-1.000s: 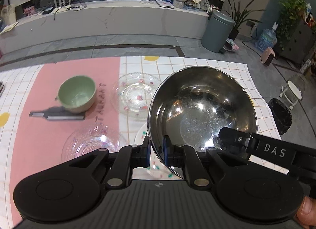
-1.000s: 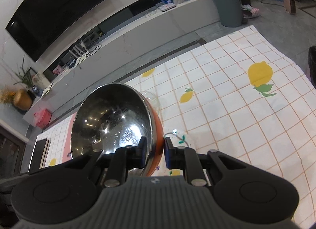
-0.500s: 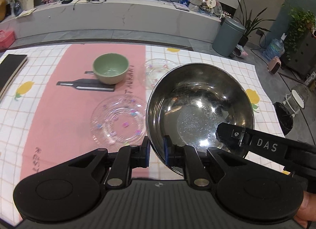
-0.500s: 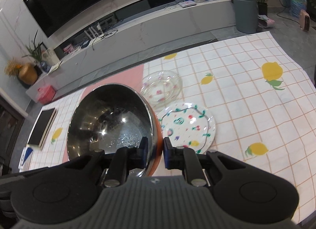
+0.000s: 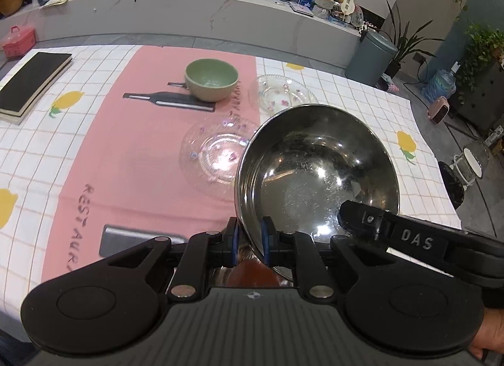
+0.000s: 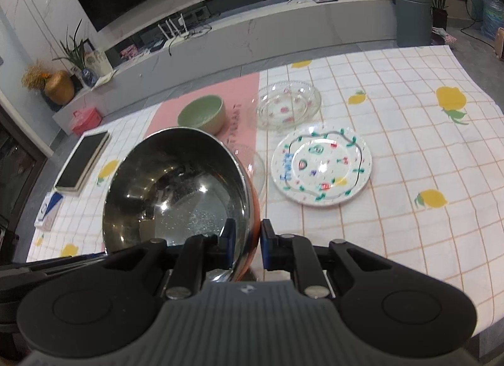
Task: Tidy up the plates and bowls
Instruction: 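Lift and carry the nested bowls with both tools across the table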
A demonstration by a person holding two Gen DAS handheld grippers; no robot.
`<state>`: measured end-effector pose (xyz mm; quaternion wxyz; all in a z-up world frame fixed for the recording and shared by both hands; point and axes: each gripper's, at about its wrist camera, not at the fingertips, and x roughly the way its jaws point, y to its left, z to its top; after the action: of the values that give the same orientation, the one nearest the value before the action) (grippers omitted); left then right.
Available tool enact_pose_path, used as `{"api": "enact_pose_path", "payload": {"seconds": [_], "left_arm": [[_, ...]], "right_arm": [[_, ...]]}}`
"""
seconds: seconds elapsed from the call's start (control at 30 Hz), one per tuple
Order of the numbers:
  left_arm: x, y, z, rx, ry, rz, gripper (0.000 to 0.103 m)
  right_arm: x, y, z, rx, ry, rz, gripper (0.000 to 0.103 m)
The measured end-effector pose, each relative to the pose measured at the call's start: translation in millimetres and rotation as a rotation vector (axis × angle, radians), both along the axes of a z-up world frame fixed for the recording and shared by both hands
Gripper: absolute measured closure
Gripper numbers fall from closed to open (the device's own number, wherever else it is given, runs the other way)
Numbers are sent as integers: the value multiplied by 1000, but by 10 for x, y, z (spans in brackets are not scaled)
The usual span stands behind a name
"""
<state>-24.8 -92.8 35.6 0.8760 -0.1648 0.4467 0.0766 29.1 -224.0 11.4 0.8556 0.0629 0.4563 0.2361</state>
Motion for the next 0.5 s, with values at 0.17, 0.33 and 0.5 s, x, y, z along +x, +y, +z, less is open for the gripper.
{"api": "enact_pose_path", "payload": {"seconds": [0.17,0.33,0.5], "left_arm": [[-155,-2,-2,34,-4,-7,87],[-289,-27,-84,49,18,-25,87],[-369,-51,-181,51,48,-40,87]], "right_arm": [[-178,57,-96,-27,10,21,88],[-266,62,-140,-32,18,28,88],[-342,72,-200,-52,26,36,88]]}}
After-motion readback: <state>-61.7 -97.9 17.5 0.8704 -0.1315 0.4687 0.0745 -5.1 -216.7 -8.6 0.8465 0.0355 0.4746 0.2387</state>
